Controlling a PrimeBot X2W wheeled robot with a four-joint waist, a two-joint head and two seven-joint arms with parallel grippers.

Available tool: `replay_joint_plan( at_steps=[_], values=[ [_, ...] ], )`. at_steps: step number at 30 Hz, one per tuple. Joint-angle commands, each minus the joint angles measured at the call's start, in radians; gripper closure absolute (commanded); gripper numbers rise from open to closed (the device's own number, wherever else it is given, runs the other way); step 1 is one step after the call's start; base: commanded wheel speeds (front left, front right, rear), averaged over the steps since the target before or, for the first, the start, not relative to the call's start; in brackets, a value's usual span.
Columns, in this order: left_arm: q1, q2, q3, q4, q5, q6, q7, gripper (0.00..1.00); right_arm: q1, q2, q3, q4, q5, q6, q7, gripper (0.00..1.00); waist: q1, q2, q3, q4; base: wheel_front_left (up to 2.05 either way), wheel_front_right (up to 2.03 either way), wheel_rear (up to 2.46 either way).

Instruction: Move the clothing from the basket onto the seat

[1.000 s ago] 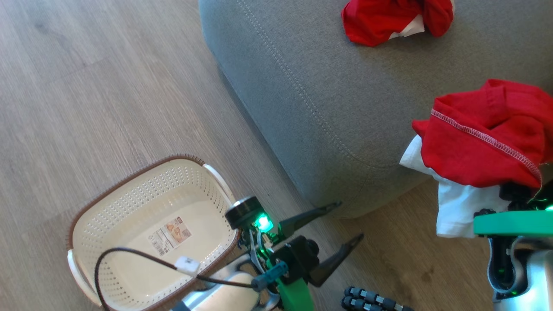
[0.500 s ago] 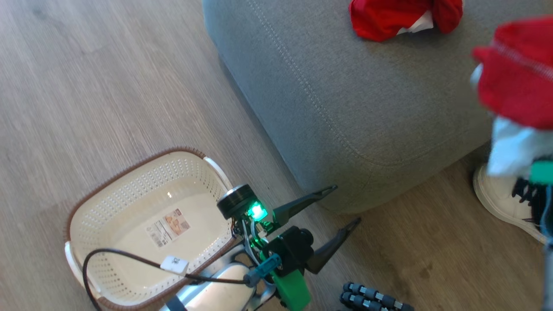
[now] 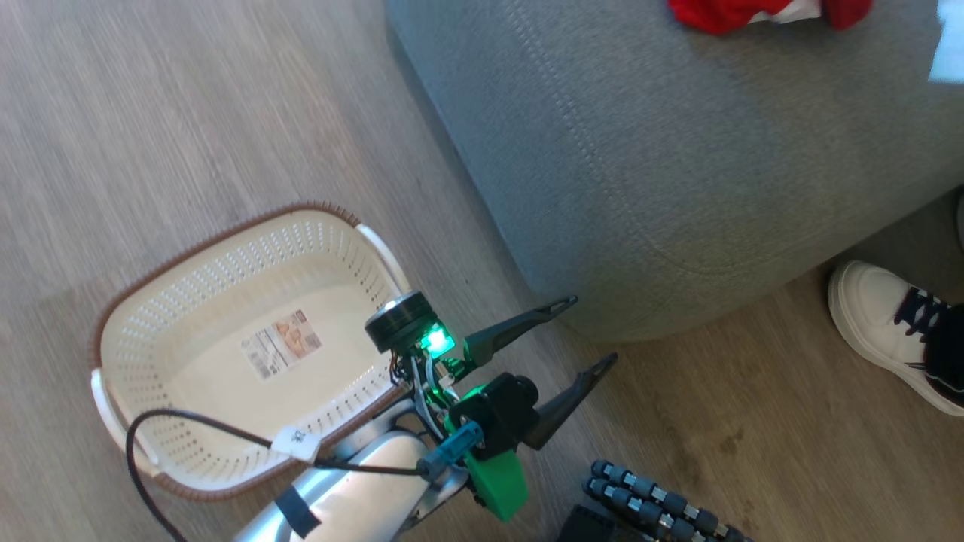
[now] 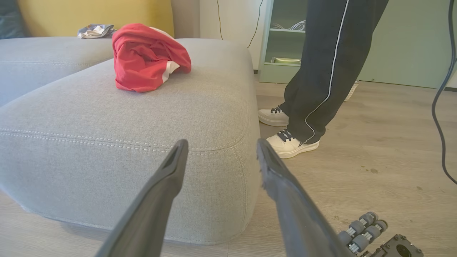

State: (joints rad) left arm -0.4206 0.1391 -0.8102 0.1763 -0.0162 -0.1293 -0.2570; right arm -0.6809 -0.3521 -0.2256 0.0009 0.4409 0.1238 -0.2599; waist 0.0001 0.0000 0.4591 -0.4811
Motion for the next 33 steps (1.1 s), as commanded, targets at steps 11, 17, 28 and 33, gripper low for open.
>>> replay_joint_plan(
  at_steps=[11, 17, 28, 33],
  values=[
    [-0.074, 0.024, -0.015, -0.036, 0.005, -0.001, -0.005, 0.0, -0.254, -0.135, 0.087, 0.168, -0.069, 0.007, -0.002, 1.0, -0.0001, 0.0, 0.116, 0.063, 0.0, 0.0, 0.0],
    [-0.1, 0.037, -0.025, -0.038, 0.008, -0.001, -0.005, 0.0, -0.378, -0.18, 0.049, 0.335, -0.103, 0.007, -0.002, 1.0, -0.0001, 0.0, 0.168, 0.092, 0.0, 0.0, 0.0],
    [-0.133, 0.046, -0.03, -0.04, 0.012, 0.0, -0.005, 0.0, -0.493, -0.192, -0.048, 0.664, -0.164, 0.007, -0.002, 1.0, -0.0001, 0.0, 0.238, 0.127, 0.0, 0.0, 0.0],
    [-0.139, 0.046, -0.033, -0.04, 0.013, 0.002, -0.005, 0.0, -0.512, -0.187, -0.061, 0.765, -0.19, 0.007, -0.002, 1.0, -0.0001, 0.0, 0.253, 0.134, 0.0, 0.0, 0.0]
  ],
)
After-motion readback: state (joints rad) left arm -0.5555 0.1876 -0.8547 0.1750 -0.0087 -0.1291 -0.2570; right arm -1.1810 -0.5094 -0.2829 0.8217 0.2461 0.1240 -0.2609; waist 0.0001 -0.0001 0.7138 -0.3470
